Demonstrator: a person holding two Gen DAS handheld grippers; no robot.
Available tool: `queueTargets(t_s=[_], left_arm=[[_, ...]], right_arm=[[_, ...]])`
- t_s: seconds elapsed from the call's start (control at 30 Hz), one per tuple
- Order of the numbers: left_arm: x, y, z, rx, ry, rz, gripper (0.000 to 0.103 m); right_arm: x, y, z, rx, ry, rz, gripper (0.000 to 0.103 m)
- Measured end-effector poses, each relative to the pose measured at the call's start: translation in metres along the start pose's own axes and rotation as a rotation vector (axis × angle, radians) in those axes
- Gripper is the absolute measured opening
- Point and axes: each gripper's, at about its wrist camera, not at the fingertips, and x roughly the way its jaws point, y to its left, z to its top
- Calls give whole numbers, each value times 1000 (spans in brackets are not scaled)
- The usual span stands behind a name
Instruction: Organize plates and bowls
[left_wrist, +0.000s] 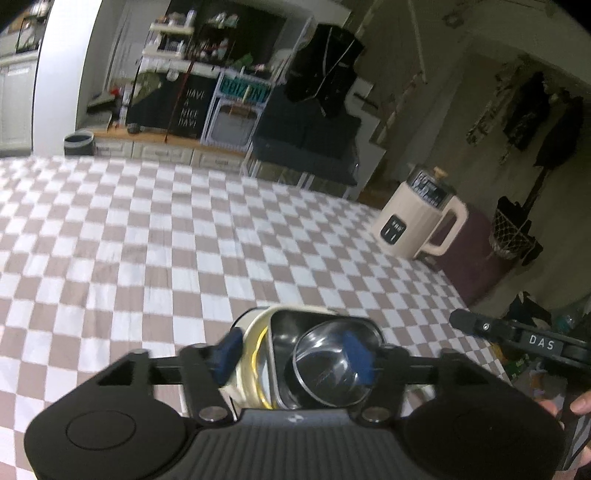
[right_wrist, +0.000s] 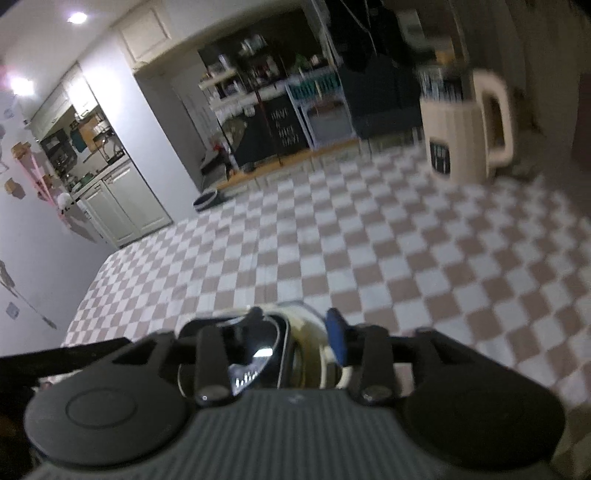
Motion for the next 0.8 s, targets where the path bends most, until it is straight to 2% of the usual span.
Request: queueTargets(t_s=[0.17,0.33,0.47,0.57,0.8], left_arm=[[-24,-17,0,48,-75,6,91],[-59,-33,-1,80,-165,-1,103],[-87,-43,-7,120,-247,12,103],[-96,-46,-14,112,-263,33,103],[-119,-54,-38,116,-328,15,103]], right_arm=[[-34,15,0,-82,-98,-36,73],[-67,25,-5,-88,-181,-65,91],[-89,26,-15,-89,-220,-86,101],[-98,25,-21,-94,-237,-109,103],[-114,22,-41,-88,-267,-112,103]])
